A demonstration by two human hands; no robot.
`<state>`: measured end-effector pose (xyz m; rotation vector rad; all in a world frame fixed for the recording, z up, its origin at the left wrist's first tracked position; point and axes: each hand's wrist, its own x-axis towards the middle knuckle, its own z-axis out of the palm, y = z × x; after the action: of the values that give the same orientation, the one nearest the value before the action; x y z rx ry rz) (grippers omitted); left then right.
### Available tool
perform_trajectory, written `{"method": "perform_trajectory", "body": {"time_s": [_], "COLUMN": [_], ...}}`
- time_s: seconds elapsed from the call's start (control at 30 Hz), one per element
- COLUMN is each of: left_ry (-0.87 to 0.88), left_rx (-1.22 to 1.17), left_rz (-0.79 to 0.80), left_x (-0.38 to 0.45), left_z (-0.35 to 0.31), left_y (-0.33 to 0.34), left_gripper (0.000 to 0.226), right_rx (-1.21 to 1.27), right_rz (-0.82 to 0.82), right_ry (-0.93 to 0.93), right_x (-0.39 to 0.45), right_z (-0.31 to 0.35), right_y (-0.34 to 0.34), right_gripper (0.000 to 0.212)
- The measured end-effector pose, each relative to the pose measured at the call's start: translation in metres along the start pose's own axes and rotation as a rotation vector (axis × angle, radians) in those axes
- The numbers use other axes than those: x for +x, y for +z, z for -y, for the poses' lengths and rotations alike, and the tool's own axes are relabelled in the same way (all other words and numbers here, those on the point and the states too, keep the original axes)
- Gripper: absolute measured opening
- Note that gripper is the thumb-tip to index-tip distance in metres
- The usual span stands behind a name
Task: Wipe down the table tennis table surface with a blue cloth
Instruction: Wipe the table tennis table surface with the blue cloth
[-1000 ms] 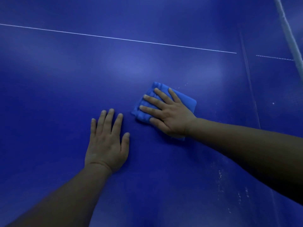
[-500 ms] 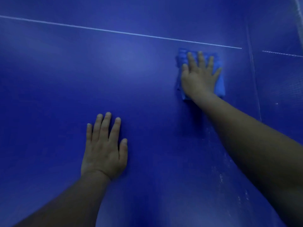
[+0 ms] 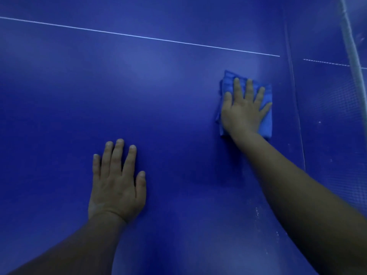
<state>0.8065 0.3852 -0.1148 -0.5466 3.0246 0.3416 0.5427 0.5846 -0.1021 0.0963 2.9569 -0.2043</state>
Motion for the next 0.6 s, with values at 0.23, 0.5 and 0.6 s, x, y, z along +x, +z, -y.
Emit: {"method": "perform_trajectory", "body": {"time_s": [0.23,0.5,0.6], "left_ry": [-0.009,0.002,-0.009], "left_rx": [0.006,0.019,0.019], "left_rz": [-0.016,-0.001,0.013], "left_x": [0.001,0.001,0.001], "left_z": [-0.001,0.0,-0.001], "left_y": [0.0,0.0,-0.001], "left_gripper": [0.067,0.067,0.067], "right_rx": [0.002,0.021,0.061], "right_rz": [0.001,-0.028,-0.05], "right_ry": [-0.345,-0.031,0.199], "right_x": [-0.031,0.079,0.064], "right_z": [0.131,0.076,0.015], "right_y": [0.031,-0.001,-0.007], "right_gripper": [0.056,0.056,0.058]}}
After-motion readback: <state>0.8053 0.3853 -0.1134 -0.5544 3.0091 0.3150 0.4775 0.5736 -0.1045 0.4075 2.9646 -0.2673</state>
